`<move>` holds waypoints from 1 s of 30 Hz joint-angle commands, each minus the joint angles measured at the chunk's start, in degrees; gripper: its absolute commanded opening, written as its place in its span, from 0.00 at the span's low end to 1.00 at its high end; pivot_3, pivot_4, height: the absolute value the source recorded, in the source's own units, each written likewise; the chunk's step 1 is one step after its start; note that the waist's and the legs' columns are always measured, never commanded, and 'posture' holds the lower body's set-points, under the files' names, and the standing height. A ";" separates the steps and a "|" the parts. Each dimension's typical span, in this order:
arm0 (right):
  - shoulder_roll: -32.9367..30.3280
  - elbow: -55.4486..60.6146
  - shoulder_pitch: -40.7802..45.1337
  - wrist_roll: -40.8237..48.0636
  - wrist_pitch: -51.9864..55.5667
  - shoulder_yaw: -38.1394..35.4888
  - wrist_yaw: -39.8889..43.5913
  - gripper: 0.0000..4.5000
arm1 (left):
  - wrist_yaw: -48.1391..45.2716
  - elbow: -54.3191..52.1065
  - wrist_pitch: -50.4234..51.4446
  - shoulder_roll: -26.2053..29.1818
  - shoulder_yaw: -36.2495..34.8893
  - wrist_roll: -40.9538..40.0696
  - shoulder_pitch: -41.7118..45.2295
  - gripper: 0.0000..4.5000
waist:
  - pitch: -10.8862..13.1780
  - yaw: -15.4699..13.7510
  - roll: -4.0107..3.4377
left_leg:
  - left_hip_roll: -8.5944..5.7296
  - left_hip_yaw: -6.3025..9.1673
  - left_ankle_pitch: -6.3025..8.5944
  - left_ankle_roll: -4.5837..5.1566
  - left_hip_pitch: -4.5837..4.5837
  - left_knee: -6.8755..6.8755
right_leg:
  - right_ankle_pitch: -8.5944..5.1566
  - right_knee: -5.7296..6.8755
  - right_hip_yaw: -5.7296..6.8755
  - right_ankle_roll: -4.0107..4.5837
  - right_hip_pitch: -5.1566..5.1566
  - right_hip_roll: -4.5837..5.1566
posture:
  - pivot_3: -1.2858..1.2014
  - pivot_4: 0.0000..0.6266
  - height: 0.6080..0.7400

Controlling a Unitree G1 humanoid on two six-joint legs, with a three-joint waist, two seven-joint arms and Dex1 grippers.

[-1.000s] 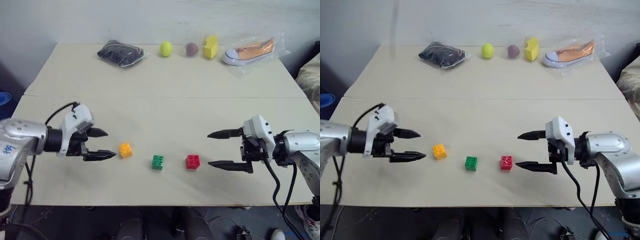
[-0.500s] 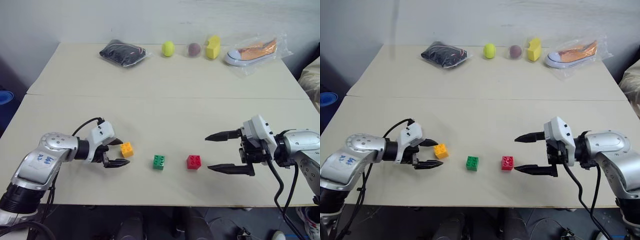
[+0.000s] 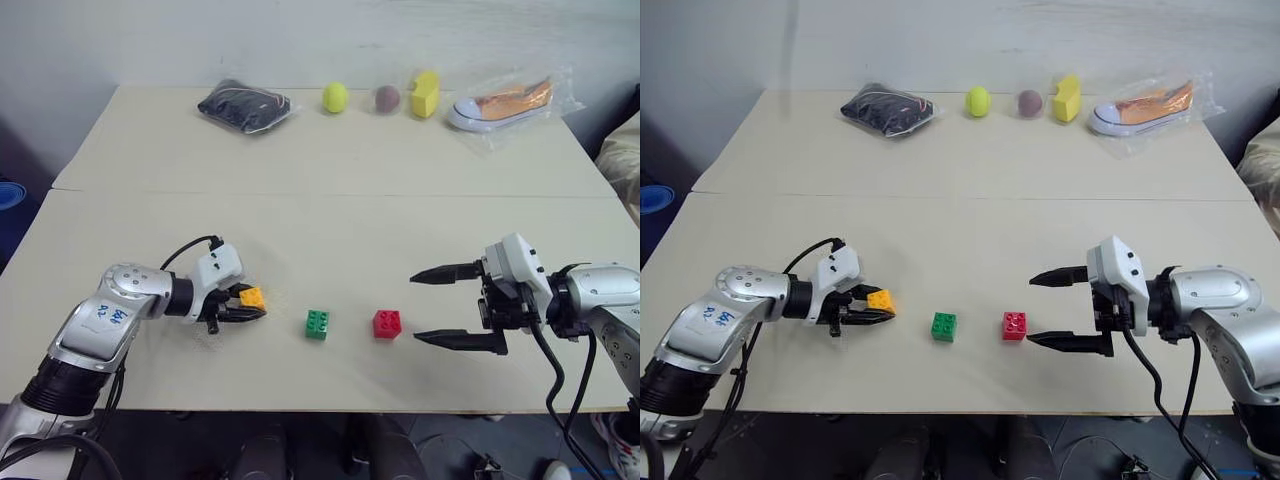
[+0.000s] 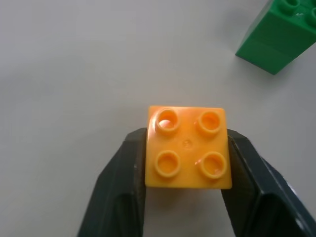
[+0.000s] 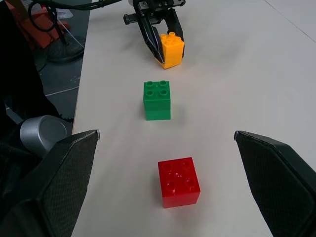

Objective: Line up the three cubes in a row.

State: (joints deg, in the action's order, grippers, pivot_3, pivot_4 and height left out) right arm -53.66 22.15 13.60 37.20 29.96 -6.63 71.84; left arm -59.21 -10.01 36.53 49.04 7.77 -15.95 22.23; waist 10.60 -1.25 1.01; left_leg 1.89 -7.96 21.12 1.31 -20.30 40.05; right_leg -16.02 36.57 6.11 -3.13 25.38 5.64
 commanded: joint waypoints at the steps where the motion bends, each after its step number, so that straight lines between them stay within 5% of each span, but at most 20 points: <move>1: -0.53 1.31 0.05 0.77 -0.59 -1.48 0.09 1.00 | -2.71 1.49 -2.06 1.89 -0.90 0.01 0.87 0.34 | 0.00 0.01 0.00 | 0.00 0.00 0.00 0.00 0.00 0.00 | 0.00 0.00 0.01 0.00 0.00 0.00 | 0.52 0.24 1.00; 6: -0.83 1.99 -0.98 1.32 -0.34 -1.94 0.50 1.00 | -16.99 5.31 -18.36 8.20 -1.22 0.46 0.38 0.34 | 0.00 0.10 0.01 | 0.02 0.00 0.00 0.00 -0.02 0.00 | 0.00 -0.01 0.03 0.00 0.01 -0.03 | 0.52 0.24 1.00; 13: -1.13 2.65 -2.75 0.69 -1.31 -2.13 1.32 1.00 | -20.58 15.33 -31.30 7.25 2.32 6.42 3.76 0.34 | 0.00 -0.13 -0.03 | 0.01 -0.06 0.02 -0.01 -0.01 0.00 | -0.01 -0.01 0.02 0.02 0.04 -0.05 | 0.52 0.24 1.00; 28: -1.32 2.20 -2.82 0.33 -1.41 -1.92 1.41 1.00 | -19.43 17.51 -29.40 2.16 2.69 8.07 5.54 0.34 | 0.00 -0.12 -0.03 | -0.05 -0.10 0.04 0.12 -0.01 0.03 | 0.03 0.00 0.00 -0.06 0.02 -0.01 | 0.52 0.24 1.00; 30: -1.41 1.76 -2.72 -0.20 -1.91 -1.66 1.71 1.00 | -20.15 16.87 -28.56 2.39 2.41 7.36 5.16 0.50 | 0.00 -0.08 -0.03 | -0.05 -0.10 0.04 0.12 -0.01 0.03 | 0.03 0.00 0.00 -0.06 0.02 -0.01 | 0.52 0.24 1.00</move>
State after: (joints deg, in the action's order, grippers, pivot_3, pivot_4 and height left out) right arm -53.81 23.20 10.39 36.97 28.89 -7.26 73.03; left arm -78.73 8.65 7.20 51.24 10.20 -7.95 28.12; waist 10.60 -1.32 0.98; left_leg 1.84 -8.06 21.16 1.43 -20.31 40.08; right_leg -15.98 36.58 6.11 -3.19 25.41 5.63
